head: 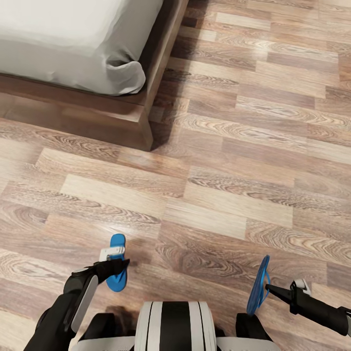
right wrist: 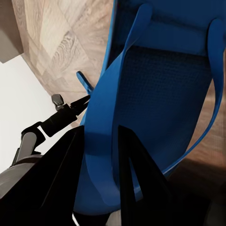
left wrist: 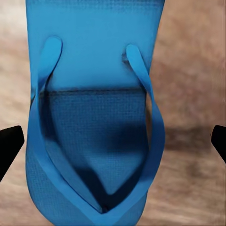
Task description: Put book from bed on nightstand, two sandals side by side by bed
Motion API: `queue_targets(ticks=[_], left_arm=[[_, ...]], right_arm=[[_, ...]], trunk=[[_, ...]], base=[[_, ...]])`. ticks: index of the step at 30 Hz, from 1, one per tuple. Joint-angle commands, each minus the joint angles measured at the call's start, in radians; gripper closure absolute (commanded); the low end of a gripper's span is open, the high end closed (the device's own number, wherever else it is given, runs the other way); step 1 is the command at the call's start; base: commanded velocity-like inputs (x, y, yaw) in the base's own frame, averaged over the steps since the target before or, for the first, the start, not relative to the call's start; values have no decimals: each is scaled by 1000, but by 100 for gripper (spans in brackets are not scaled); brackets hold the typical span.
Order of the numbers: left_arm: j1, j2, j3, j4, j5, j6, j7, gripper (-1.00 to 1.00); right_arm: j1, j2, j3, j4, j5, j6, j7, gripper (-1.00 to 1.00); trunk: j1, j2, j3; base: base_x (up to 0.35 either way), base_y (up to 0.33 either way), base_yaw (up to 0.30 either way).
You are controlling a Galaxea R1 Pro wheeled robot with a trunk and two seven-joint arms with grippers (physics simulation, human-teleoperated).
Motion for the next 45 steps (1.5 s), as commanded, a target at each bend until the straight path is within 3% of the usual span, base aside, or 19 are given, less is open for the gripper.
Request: queue_targets(ticks=[1, 26, 27, 45], left_arm=[[0, 0, 1, -1, 5, 5, -1, -100], [0, 0, 2, -1, 5, 5, 1, -100], [0, 0, 2, -1, 6, 5, 1, 100], [0, 0, 3, -2, 5, 5, 2, 100]], right_arm=[[-1, -1, 6, 1, -9, 11, 2, 100], [-1, -1, 6, 0, -9, 11, 2, 100], [-1, -1, 6, 0, -9, 11, 2, 100], [-1, -1, 6, 0, -9, 11, 2, 100]], trunk=[[0, 0, -4], [2, -1, -20], [2, -1, -20], [2, -1, -20]], base=[[0, 0, 0], [0, 0, 0], [0, 0, 0], [0, 0, 0]])
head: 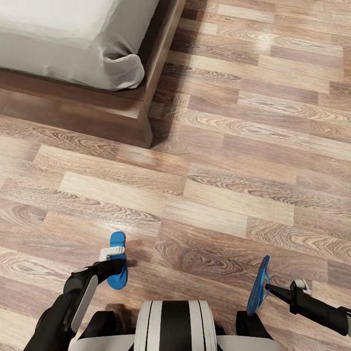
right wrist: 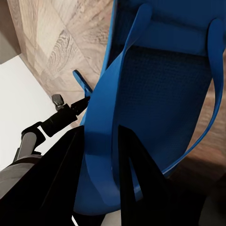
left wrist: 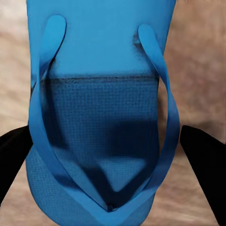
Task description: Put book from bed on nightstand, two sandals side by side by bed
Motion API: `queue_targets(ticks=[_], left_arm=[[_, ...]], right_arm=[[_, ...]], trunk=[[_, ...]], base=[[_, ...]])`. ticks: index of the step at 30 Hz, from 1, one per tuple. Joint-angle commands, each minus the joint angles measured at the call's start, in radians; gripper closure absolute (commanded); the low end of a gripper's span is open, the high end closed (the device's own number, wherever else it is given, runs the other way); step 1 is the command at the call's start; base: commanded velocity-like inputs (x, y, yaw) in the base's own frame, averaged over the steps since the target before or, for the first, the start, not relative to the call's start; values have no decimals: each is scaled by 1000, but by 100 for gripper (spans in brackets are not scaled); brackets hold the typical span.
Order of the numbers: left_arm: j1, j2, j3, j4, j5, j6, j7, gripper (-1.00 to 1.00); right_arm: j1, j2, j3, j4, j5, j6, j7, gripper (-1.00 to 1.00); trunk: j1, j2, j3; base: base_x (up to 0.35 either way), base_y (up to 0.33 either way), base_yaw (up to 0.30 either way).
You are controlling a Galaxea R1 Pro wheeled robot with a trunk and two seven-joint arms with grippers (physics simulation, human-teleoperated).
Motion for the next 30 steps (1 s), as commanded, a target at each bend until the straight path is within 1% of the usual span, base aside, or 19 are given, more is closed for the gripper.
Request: queue_targets(ticks=[1, 4, 23, 25, 26, 27, 28, 29, 30], left_arm=[[0, 0, 1, -1, 0, 5, -1, 100], [0, 0, 1, -1, 0, 6, -3, 100], [0, 0, 1, -4, 4, 11, -12, 100], [0, 2, 5, -4, 25, 13, -47, 100], [0, 5, 7, -4, 45, 14, -81, 100], [0, 12, 10, -4, 77, 15, -137, 100], [0, 15, 11, -5, 86, 15, -156, 100], [0, 36, 13, -5, 114, 16, -213, 100], [0, 54, 14, -5, 133, 17, -251, 100]], right_arm=[[-1, -1, 6, 1, -9, 11, 2, 100], [-1, -1, 6, 0, -9, 11, 2, 100], [-1, -1, 6, 1, -9, 11, 2, 100], [-1, -2, 5, 1, -9, 11, 3, 100], [-1, -3, 4, 2, -9, 11, 3, 100], [-1, -5, 3, 2, -9, 11, 3, 100], [-1, -5, 2, 2, -9, 11, 3, 100], [-1, -6, 2, 2, -8, 11, 3, 100], [-1, -7, 2, 2, -8, 11, 1, 100]], trunk=[[0, 0, 0], [0, 0, 0], [-9, 4, 73], [-10, 5, 81], [-10, 5, 85], [-10, 5, 88], [-11, 5, 92], [-11, 6, 96], [-12, 6, 100]], base=[[0, 0, 0], [0, 0, 0], [0, 0, 0], [0, 0, 0], [0, 0, 0], [0, 0, 0], [0, 0, 0], [0, 0, 0], [0, 0, 0]])
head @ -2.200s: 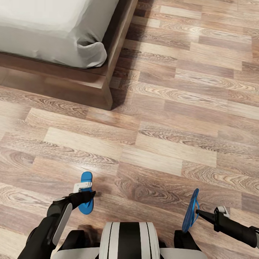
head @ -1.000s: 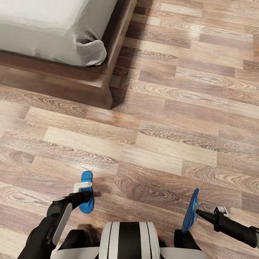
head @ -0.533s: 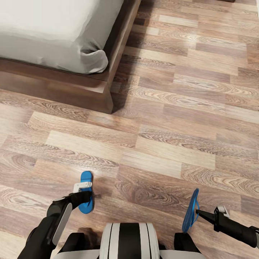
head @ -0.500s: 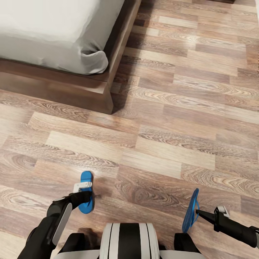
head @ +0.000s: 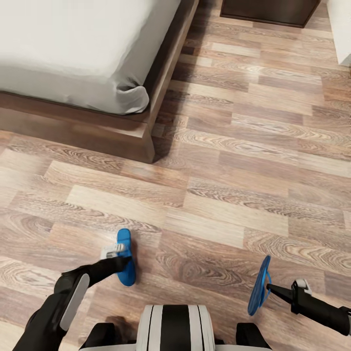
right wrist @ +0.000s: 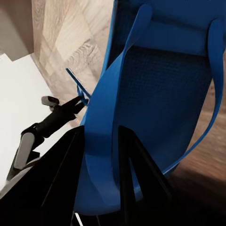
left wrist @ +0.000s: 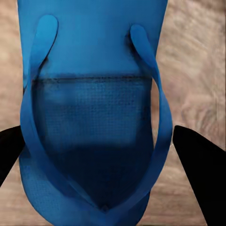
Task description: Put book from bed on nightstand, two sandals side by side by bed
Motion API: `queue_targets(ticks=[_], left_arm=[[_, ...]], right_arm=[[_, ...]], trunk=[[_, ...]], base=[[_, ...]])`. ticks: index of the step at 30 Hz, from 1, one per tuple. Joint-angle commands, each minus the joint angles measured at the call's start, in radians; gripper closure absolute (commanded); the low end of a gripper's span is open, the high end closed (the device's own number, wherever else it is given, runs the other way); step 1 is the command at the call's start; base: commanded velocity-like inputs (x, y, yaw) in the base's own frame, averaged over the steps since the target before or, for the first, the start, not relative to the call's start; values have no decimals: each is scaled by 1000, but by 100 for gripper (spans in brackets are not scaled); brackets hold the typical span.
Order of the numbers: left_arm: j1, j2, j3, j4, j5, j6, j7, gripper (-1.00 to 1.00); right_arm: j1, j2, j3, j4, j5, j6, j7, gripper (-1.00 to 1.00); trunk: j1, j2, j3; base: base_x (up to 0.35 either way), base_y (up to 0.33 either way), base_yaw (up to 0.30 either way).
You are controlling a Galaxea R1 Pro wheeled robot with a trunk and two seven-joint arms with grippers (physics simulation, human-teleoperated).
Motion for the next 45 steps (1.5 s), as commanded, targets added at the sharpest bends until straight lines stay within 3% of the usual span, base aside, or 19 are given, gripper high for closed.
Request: queue_targets(ticks=[1, 2, 4, 5, 6, 8, 10, 12, 15, 19, 23, 29, 37, 41, 45], left_arm=[[0, 18, 2, 0, 20, 6, -44, 100], [0, 36, 4, 0, 41, 8, -85, 100], [1, 103, 21, 2, 103, 35, -207, 100], [4, 150, 36, 4, 140, 58, -301, 100], [7, 178, 45, 5, 159, 67, -367, 100], [11, 215, 61, 10, 176, 76, -469, 100], [16, 268, 114, 74, 185, 81, -656, 100], [17, 289, 155, 140, 185, 80, -752, 100], [18, 306, 186, 221, 167, 63, -834, 100], [18, 304, 188, 277, 106, 38, -848, 100], [18, 303, 187, 365, 63, -57, -880, 100], [18, 302, 186, 375, 57, -78, -930, 100], [18, 301, 181, 376, 57, -79, -934, 100], [18, 280, 175, 380, 54, -82, -934, 100], [18, 279, 157, 402, 54, -111, -932, 100]], right_arm=[[-1, -2, 6, 1, -8, 10, 1, 100], [-1, -2, 6, 1, -8, 10, 0, 100], [-1, -3, 6, 2, -8, 10, -2, 100], [-1, -3, 6, 2, -7, 10, -4, 100], [-1, -3, 6, 3, -7, 9, -5, 100], [-1, -3, 6, 3, -7, 9, -6, 100], [-1, -3, 6, 2, -6, 9, -6, 100], [-1, -3, 6, 2, -6, 9, -6, 100], [-1, -3, 6, 3, 0, 8, -7, 100], [-1, -3, 11, 12, 13, 6, -11, 100], [-1, -5, 16, 18, 19, -14, -11, 100], [-1, -5, 17, 20, 18, -111, -9, 100], [1, -5, 17, 19, 18, -121, -6, 100], [1, -5, 17, 19, 19, -122, -5, 100], [1, -4, 17, 18, 21, -124, -7, 100]], trunk=[[-1, 0, 3], [-1, 0, 7], [-2, 1, 15], [-2, 1, 19], [-3, 1, 23], [-4, 2, 31], [-5, 2, 38], [-5, 3, 46], [-7, 3, 58], [-9, 4, 73], [-10, 5, 89], [-13, 7, 112], [-17, 8, 143], [-19, 9, 158], [-20, 10, 174]], base=[[0, 0, 0], [0, 0, 0], [0, 0, 0], [0, 0, 0], [0, 0, 0], [0, 0, 0], [0, 0, 0], [0, 0, 0], [0, 0, 0], [0, 0, 0], [0, 0, 0], [0, 0, 0], [0, 0, 0], [0, 0, 0], [0, 0, 0]])
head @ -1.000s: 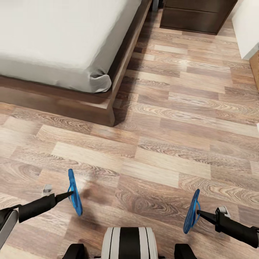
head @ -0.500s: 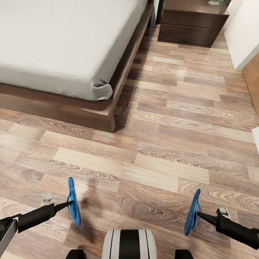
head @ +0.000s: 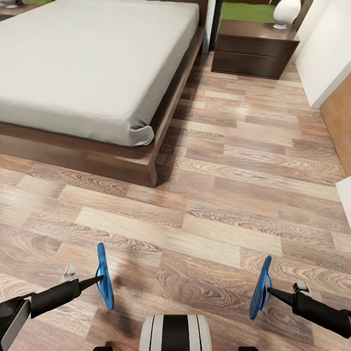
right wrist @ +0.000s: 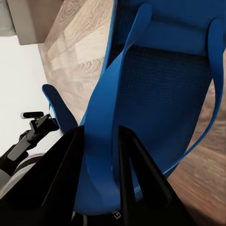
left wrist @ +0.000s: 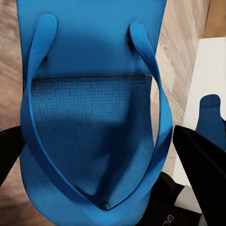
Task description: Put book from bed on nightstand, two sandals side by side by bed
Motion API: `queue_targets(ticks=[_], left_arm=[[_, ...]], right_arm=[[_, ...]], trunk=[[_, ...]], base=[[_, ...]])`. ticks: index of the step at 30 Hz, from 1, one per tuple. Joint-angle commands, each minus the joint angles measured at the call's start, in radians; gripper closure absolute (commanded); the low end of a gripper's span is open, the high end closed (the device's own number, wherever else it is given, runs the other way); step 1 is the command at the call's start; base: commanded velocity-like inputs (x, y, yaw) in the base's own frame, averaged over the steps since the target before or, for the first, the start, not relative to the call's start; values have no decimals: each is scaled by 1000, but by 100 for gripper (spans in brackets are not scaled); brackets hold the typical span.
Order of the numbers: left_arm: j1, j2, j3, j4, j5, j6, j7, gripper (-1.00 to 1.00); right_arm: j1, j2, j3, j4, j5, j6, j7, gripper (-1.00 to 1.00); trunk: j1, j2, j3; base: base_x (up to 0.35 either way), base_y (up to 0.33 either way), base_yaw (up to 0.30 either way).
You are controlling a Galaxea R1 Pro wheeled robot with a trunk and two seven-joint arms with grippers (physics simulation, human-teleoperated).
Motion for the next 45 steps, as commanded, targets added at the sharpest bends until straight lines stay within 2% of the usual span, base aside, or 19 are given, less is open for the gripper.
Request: queue_targets(ticks=[1, 14, 22, 45], left_arm=[[0, 0, -1, 7, 4, 2, -2, 100], [0, 0, -4, 19, 3, -20, -1, 100], [0, 0, -4, 19, 3, -20, -2, 100], [0, 0, -4, 21, 3, -20, -3, 100]], right_arm=[[-1, -1, 7, 1, -10, 11, 1, 100], [-1, -1, 7, 3, -9, 9, 1, 100], [0, -2, 7, 3, -9, -31, 8, 100], [0, -2, 7, 3, -9, -35, 6, 100]], trunk=[[-1, 0, 3], [-6, 3, 54], [-10, 5, 85], [-20, 10, 174]], base=[[0, 0, 0], [0, 0, 0], [0, 0, 0], [0, 0, 0]])
